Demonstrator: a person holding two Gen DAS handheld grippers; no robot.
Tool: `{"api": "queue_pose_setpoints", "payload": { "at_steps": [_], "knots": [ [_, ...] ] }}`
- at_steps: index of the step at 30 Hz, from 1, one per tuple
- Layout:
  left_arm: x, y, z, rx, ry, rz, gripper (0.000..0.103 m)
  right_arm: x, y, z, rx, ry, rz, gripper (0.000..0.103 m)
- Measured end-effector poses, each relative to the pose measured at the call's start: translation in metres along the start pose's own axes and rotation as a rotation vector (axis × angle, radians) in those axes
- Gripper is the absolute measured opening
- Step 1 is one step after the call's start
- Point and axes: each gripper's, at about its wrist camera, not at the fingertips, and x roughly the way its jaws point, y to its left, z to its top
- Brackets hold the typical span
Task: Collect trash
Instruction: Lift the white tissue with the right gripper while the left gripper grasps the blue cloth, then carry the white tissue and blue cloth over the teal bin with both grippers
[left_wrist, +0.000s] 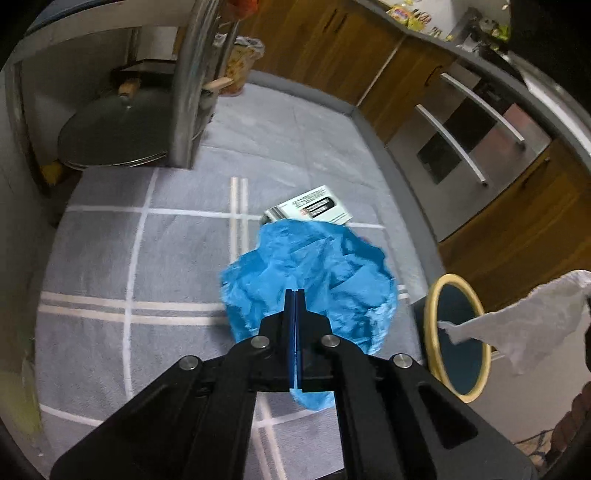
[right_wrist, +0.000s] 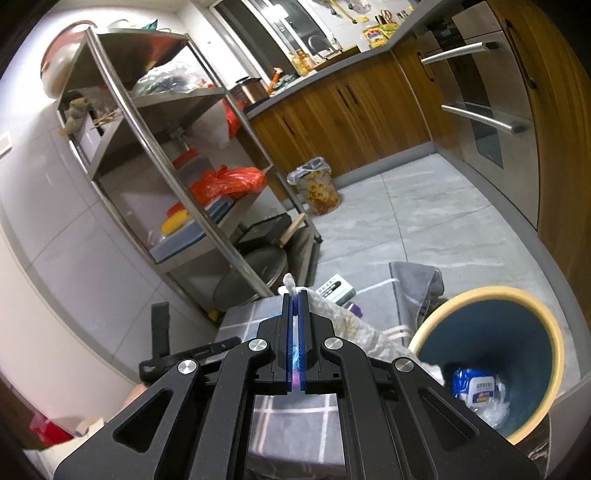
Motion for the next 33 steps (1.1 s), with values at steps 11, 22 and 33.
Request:
{"api": "queue_pose_setpoints", "payload": {
  "at_steps": [11, 22, 33],
  "knots": [
    [0.041, 0.016, -0.008, -0.06, 0.077, 0.032, 0.06, -0.006, -0.002, -0.002, 0.003, -0.015, 0.0, 0.003],
    [0.04, 0.014, -0.008, -0.045, 0.073, -0.017, 0.0, -0.013, -0.007, -0.001, 0.019, -0.03, -0.001, 0.003],
    [-0.017, -0.007, 0.002, -0.013, -0.053, -0.108, 0.0, -0.014, -0.005, -0.001, 0.019, -0.035, 0.002, 0.003]
  ]
}}
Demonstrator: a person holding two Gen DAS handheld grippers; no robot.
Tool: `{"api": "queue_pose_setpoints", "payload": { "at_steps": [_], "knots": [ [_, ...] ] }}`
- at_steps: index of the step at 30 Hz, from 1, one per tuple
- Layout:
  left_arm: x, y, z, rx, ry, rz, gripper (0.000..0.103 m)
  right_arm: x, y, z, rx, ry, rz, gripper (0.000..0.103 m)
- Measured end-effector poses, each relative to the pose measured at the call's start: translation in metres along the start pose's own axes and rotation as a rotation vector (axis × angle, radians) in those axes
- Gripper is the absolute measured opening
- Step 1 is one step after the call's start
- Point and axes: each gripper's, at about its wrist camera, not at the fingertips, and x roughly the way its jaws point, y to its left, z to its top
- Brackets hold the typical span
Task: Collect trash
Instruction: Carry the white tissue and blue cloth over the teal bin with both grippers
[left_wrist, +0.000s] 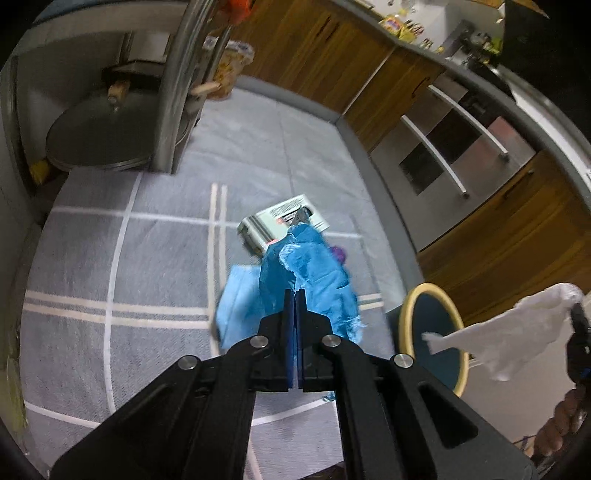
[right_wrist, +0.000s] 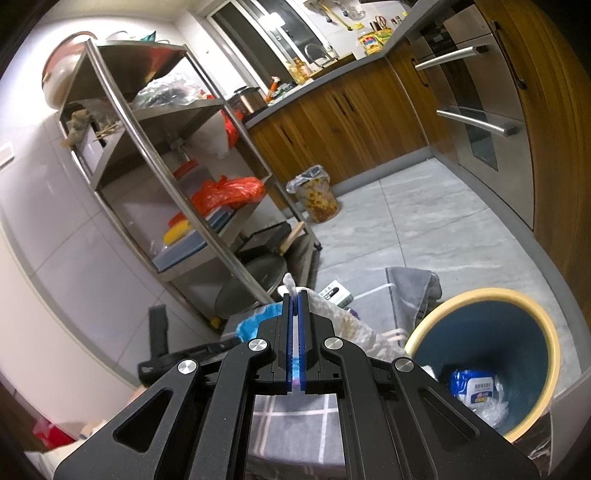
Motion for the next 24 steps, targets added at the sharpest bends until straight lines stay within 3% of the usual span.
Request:
{"api": "queue_pose_setpoints", "payload": {
  "at_steps": [12, 24],
  "knots": [
    [-0.035, -0.044, 0.014, 0.065, -0.087, -0.113, 0.0, -0.009, -0.005, 0.003, -0.001, -0.031, -0.015, 0.004],
    [-0.067, -0.138, 0.017, 0.214, -0.149, -0.263, 0.0, -0.03, -0.034, 0.003, 0.034, -0.061, -0.069, 0.004]
  ]
}}
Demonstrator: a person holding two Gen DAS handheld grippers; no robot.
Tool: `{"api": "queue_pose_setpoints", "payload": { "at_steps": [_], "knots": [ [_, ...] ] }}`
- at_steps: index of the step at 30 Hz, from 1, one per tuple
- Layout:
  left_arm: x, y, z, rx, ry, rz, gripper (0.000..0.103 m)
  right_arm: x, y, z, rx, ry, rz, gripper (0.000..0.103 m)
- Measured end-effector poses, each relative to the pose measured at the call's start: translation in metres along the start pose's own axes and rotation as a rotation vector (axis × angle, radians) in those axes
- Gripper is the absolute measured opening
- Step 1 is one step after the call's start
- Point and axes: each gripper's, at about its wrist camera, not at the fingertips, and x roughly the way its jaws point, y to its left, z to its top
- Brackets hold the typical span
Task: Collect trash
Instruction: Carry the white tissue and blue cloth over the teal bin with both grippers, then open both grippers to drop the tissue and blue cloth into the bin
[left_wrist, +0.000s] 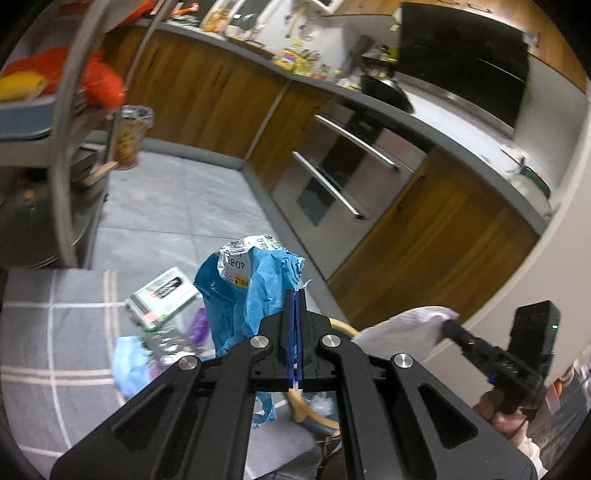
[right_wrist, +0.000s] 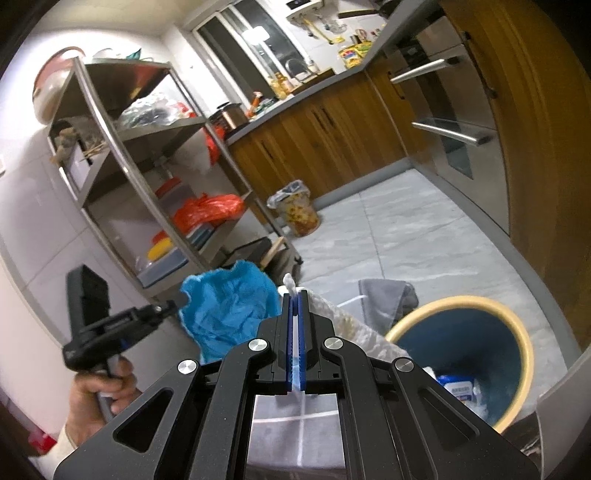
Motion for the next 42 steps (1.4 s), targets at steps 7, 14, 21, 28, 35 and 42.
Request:
{"api": "queue_pose_setpoints", "payload": {
  "at_steps": [7, 14, 21, 28, 35, 42],
  "knots": [
    [0.035, -0.052, -0.009, 0.062, 0.065, -0.092, 0.0, -0.013, -0.036, -0.003, 0.065, -0.017, -0.053, 0.004],
    [0.069, -0.099, -0.022, 0.125, 0.121, -0.153, 0.0, -0.016, -0.084, -0.012, 0.177, -0.004, -0.112, 0.004],
    [0.108, -0.126, -0.042, 0.143, 0.198, -0.205, 0.0, -0.008, -0.12, -0.027, 0.263, 0.053, -0.175, 0.004],
    [0.15, -0.142, -0.072, 0.173, 0.288, -0.222, 0.0, 0.003, -0.138, -0.038, 0.312, 0.125, -0.207, 0.004],
    [0.192, -0.121, -0.104, 0.14, 0.412, -0.182, 0.006, 0.013, -0.143, -0.049, 0.325, 0.198, -0.229, 0.011],
    [0.194, -0.102, -0.112, 0.151, 0.42, -0.1, 0.053, 0.015, -0.142, -0.049, 0.321, 0.214, -0.256, 0.059]
  ]
}}
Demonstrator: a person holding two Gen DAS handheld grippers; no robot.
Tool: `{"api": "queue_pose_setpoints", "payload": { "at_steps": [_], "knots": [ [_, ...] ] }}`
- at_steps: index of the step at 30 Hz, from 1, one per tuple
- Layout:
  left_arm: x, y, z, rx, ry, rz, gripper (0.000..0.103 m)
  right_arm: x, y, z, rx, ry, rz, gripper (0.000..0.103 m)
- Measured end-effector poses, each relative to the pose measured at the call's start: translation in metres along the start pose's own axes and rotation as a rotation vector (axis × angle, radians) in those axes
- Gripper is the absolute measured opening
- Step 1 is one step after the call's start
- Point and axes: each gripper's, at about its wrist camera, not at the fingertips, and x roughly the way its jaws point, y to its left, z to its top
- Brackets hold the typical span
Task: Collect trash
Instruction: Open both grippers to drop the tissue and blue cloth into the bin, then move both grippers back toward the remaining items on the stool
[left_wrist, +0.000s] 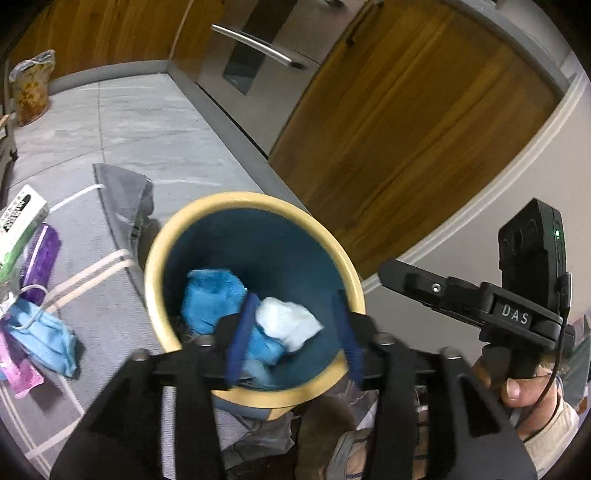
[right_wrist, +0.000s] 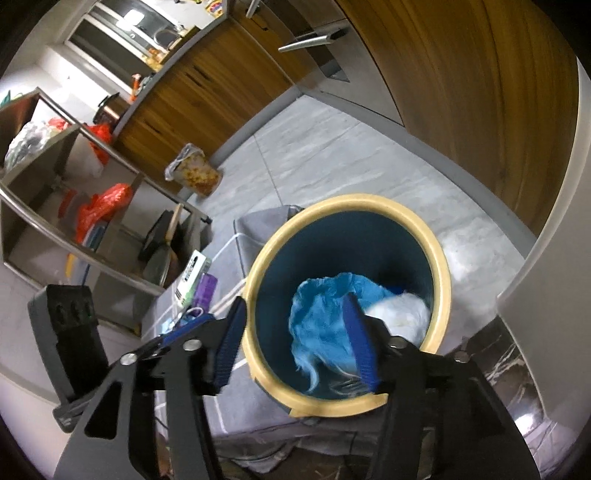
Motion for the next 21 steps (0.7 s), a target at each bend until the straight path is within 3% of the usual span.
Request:
{"api": "queue_pose_setpoints", "payload": {
  "at_steps": [11, 21],
  "knots": [
    [-0.041, 0.021, 0.007, -0.009, -0.08, 0.055, 0.075, -0.004, 0.013, 0.001, -0.042, -0.022, -0.032, 0.073],
    [-0.088, 0.058, 0.006, -0.046, -0.085, 0.118, 0.078, -0.012, 0.025, 0.006, -0.039, -0.072, 0.019, 0.079]
  ]
}}
